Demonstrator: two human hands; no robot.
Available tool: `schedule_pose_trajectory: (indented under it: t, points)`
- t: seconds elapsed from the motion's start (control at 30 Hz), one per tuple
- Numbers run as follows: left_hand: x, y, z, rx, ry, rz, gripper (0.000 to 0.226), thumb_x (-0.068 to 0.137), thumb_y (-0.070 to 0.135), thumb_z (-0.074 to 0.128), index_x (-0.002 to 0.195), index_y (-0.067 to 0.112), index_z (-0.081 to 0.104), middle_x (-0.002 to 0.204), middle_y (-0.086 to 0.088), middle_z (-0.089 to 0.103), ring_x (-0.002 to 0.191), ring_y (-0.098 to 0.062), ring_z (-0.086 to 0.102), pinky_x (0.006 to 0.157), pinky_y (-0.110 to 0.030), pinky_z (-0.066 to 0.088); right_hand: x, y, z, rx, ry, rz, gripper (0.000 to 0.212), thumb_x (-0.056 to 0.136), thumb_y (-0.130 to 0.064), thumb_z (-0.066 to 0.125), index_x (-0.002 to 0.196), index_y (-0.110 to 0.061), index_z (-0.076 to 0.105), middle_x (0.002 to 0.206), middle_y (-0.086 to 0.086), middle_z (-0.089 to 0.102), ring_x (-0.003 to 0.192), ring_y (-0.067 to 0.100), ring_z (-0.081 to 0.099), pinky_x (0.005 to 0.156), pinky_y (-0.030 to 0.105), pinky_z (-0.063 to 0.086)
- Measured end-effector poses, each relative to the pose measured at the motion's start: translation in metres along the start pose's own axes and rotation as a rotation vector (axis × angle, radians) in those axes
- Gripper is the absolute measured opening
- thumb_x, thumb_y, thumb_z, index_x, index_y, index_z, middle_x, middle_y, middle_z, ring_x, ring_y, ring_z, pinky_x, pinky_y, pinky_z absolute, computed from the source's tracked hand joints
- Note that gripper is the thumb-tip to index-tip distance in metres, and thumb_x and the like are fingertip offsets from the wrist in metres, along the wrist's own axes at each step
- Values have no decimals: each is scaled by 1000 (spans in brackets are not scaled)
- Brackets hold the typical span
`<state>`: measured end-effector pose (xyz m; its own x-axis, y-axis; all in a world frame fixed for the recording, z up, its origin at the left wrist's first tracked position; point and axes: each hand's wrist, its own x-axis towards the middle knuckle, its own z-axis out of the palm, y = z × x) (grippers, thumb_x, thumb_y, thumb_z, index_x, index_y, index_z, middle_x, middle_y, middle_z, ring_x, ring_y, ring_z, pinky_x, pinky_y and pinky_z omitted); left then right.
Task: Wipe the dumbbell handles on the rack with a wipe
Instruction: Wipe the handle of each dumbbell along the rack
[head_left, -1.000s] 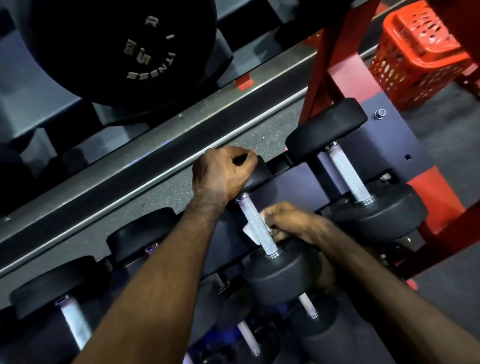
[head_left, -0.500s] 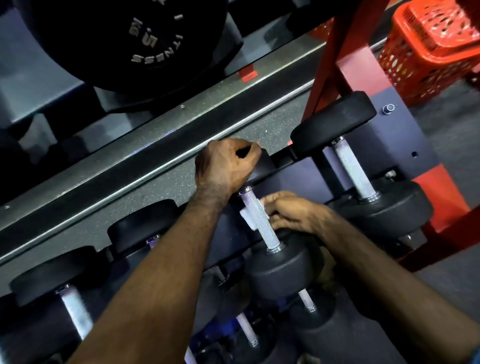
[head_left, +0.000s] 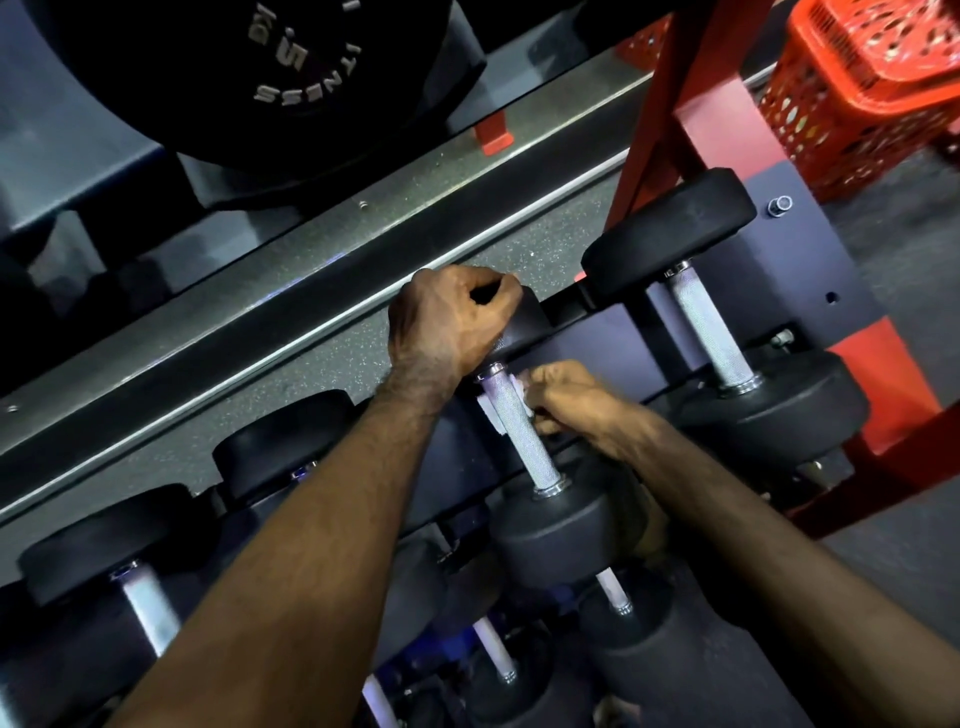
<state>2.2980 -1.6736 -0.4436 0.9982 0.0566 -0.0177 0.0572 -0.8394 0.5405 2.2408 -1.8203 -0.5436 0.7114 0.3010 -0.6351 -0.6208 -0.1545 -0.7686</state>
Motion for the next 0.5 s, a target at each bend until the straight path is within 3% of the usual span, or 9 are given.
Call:
schedule_pose_trajectory:
  t: [0.13, 0.23, 0.3, 0.43, 0.5]
  points:
    - [-1, 0, -1, -16, 5, -11, 39, 87, 65, 59, 105, 40, 83, 93, 10, 81, 82, -17, 75, 77, -33, 62, -13, 20, -9, -128, -155, 154, 25, 96, 4, 53, 93, -8, 74, 81, 13, 71, 67, 19, 63, 70, 35, 58]
    - [-1, -1, -2, -26, -6, -28, 39, 86, 66, 57, 103, 42, 82, 89, 9, 80, 80, -17, 74, 76, -36, 63, -1, 5, -2, 41, -35, 62, 23, 96, 5, 55, 96, -8, 75, 83, 8, 72, 67, 13, 64, 64, 27, 58]
    - [-1, 0, -1, -21, -8, -26, 37, 87, 65, 59, 102, 41, 82, 89, 9, 80, 81, -17, 74, 76, -35, 62, 1, -2, 1, 68, 43, -10, 19, 97, 2, 57, 97, -6, 75, 82, 4, 74, 70, 12, 66, 70, 29, 58]
    - [2, -4, 3, -22, -7, -13, 38, 87, 64, 58, 98, 39, 83, 78, 8, 77, 73, -18, 72, 73, -36, 61, -15, 13, -9, -51, -129, 103, 22, 96, 6, 53, 96, -3, 74, 75, 8, 71, 60, 11, 64, 61, 25, 57]
    - [3, -5, 4, -26, -6, -6, 40, 86, 65, 57, 94, 36, 83, 72, 5, 74, 70, -21, 71, 70, -38, 60, -18, 17, -10, -104, -157, 153, 24, 94, 6, 53, 93, -6, 73, 73, 9, 70, 61, 14, 63, 66, 30, 57]
